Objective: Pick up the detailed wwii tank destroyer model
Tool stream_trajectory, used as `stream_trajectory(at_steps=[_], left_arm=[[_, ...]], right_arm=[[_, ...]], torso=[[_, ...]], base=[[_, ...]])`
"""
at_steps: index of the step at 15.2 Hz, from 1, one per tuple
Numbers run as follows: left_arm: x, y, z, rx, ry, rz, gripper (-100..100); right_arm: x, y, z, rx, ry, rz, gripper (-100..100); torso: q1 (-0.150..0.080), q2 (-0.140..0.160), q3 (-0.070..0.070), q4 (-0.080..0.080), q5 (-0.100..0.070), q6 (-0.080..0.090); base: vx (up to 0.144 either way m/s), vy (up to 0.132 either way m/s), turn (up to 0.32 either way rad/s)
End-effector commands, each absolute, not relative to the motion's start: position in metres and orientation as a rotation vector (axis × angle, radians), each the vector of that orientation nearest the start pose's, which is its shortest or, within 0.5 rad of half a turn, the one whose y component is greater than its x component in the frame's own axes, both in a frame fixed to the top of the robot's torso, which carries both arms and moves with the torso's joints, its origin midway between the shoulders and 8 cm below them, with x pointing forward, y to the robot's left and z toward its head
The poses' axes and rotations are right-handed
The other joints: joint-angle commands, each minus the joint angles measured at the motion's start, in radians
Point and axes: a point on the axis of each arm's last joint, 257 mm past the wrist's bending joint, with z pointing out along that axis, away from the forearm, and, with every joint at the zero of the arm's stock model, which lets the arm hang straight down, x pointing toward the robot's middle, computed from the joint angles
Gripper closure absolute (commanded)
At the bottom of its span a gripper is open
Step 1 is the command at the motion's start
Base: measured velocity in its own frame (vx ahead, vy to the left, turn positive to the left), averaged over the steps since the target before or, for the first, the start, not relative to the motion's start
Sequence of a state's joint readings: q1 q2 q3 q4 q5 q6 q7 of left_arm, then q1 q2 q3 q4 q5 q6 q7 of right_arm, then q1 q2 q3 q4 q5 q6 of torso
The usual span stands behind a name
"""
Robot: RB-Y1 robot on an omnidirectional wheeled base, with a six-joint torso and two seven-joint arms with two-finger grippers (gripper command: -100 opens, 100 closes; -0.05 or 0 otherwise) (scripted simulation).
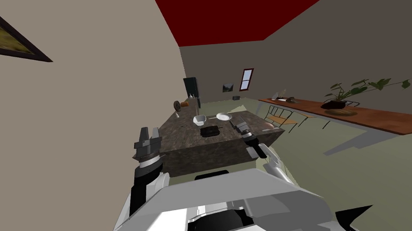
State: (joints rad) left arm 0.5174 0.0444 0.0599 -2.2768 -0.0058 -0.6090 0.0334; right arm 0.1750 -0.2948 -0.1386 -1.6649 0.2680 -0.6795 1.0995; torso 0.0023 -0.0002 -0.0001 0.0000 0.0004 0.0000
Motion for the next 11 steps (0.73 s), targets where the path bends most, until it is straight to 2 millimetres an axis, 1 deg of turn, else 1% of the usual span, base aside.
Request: stream_trajectory(at_steps=[1,2,3,6,7,9,10,11], left_arm=[[0.322,0.290,0.039,-0.549,0.582,-1.289,0],[0.322,0.290,0.039,-0.549,0.582,-1.289,0],[0.322,0.290,0.039,-0.549,0.582,-1.289,0],[0.322,0.290,0.039,-0.549,0.582,-1.289,0],[0.322,0.290,0.039,-0.549,0.582,-1.289,0],[0.322,0.290,0.039,-0.549,0.582,-1.289,0],[0.322,0.290,0.039,-0.549,0.582,-1.289,0],[0.322,0.290,0.039,-0.549,0.582,-1.289,0]], right_arm=[[0.451,-0.303,-0.097,-0.274,1.022,-0.025,-100],[0.451,-0.303,-0.097,-0.274,1.022,-0.025,-100],[0.459,-0.306,-0.107,-0.312,1.037,-0.077,-100],[0.459,-0.306,-0.107,-0.331,1.031,-0.109,-100],[0.467,-0.309,-0.116,-0.369,1.046,-0.159,-100],[0.467,-0.309,-0.116,-0.389,1.039,-0.192,-100],[0.474,-0.311,-0.127,-0.420,1.055,-0.229,-100],[0.474,-0.311,-0.127,-0.431,1.051,-0.247,-100]], torso=[[0.000,0.000,0.000,0.000,0.000,0.000],[0.000,0.000,0.000,0.000,0.000,0.000],[0.000,0.000,0.000,0.000,0.000,0.000],[0.000,0.000,0.000,0.000,0.000,0.000],[0.000,0.000,0.000,0.000,0.000,0.000],[0.000,0.000,0.000,0.000,0.000,0.000],[0.000,0.000,0.000,0.000,0.000,0.000],[0.000,0.000,0.000,0.000,0.000,0.000]], base=[[-0.002,0.032,-0.026],[-0.002,0.020,0.000],[-0.006,0.031,-0.034],[-0.003,0.030,-0.025],[-0.002,0.027,-0.042],[-0.002,0.034,-0.035],[0.003,0.041,-0.037],[0.002,0.046,-0.046]])
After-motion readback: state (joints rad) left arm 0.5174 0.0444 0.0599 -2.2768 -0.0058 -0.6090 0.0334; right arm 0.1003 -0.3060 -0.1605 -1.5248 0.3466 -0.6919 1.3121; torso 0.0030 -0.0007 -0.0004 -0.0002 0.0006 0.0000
